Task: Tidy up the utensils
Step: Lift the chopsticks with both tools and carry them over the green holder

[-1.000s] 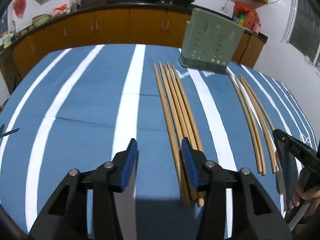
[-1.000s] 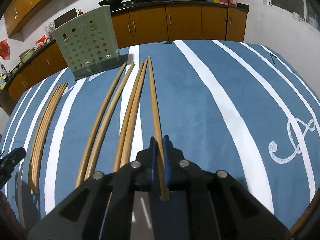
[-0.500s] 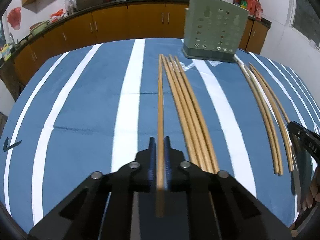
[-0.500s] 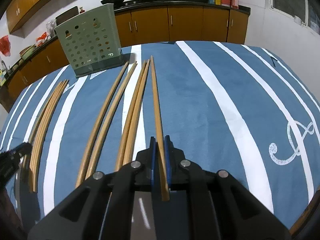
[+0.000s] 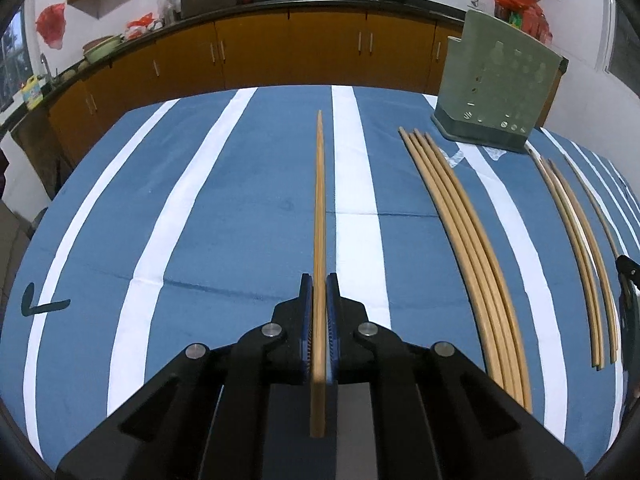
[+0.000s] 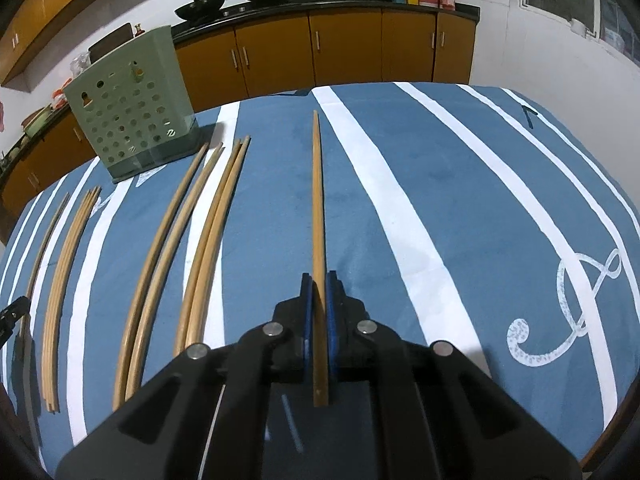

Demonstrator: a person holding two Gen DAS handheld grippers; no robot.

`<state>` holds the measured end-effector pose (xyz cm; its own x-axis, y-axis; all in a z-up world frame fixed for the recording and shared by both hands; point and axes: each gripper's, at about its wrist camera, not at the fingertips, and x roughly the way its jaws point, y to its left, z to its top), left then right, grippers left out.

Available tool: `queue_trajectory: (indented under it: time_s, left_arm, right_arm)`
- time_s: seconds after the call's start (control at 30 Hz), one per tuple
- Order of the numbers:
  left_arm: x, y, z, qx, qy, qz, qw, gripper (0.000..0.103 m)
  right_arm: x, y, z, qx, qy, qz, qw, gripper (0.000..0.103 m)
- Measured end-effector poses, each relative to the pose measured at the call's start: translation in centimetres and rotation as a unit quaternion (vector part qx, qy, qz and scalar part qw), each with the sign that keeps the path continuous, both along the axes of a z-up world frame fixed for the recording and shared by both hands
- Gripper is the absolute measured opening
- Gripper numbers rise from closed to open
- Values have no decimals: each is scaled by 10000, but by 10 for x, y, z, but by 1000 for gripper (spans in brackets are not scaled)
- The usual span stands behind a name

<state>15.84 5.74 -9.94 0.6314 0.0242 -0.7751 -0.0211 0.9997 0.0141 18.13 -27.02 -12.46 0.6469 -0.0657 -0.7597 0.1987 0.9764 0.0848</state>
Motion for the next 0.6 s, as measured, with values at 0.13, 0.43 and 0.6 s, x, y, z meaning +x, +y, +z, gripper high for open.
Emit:
queue_trajectory:
  time_s: [0.13, 0.43, 0.6]
  left_arm:
    - [-7, 1, 0, -164, 13, -12, 9999, 8]
    - [-13, 0, -1, -148, 7, -45, 9999, 8]
    - [-16, 11, 20, -312, -227, 16, 9993, 7]
  right_arm:
    - [-7, 1, -1, 11, 18, 46, 10000, 10]
    - [-14, 0, -1, 20, -21, 86, 10000, 8]
    - [-27, -7, 29, 13, -513, 45, 9987, 8]
